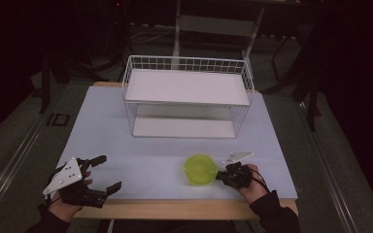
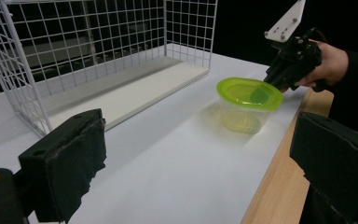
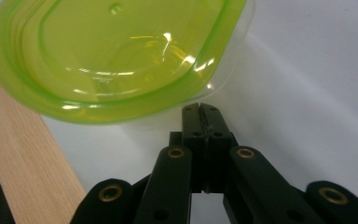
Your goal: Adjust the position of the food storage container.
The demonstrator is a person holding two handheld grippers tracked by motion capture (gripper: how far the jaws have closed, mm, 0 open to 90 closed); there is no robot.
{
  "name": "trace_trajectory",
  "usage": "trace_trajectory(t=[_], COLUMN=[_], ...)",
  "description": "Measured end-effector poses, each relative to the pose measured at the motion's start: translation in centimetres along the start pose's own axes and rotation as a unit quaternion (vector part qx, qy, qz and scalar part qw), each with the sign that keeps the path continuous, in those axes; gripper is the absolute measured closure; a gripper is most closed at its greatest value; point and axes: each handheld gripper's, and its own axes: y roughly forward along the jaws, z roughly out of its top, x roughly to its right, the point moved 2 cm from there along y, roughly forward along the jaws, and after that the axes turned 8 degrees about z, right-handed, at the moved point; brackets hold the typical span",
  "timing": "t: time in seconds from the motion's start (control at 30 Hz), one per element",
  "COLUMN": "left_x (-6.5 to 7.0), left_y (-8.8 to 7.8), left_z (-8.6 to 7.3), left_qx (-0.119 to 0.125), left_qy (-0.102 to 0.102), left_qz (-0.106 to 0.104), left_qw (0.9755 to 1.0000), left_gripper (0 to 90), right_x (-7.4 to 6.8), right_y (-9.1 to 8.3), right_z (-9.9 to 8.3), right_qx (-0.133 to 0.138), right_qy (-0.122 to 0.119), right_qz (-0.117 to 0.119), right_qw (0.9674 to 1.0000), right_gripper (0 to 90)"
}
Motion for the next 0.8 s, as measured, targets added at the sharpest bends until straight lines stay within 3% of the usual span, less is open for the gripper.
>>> trace_trajectory(t=[0.2,0.57,0.8], left_x=[0.1,0.1,0.1], left_y=[0.0,0.0,0.0], left_z=[0.0,0.0,0.0], left_qx=[-0.001,-0.001,-0.001], left_qy=[0.001,0.003,0.004], left_qz=[0.000,-0.001,-0.002], left_qw=[1.0000,1.0000,1.0000], left_gripper=[4.3,4.3,4.3], right_x=[-0.9,-2.8,-3.0], right_y=[0.6,3.5,4.9], right_z=[0.7,2.3,4.4], right_qx=[0.006,-0.018,-0.003], right_qy=[0.005,-0.007,-0.008], right_qz=[0.025,0.050,0.057], right_qw=[0.9997,0.9985,0.9983], right_gripper=[90.0,90.0,90.0])
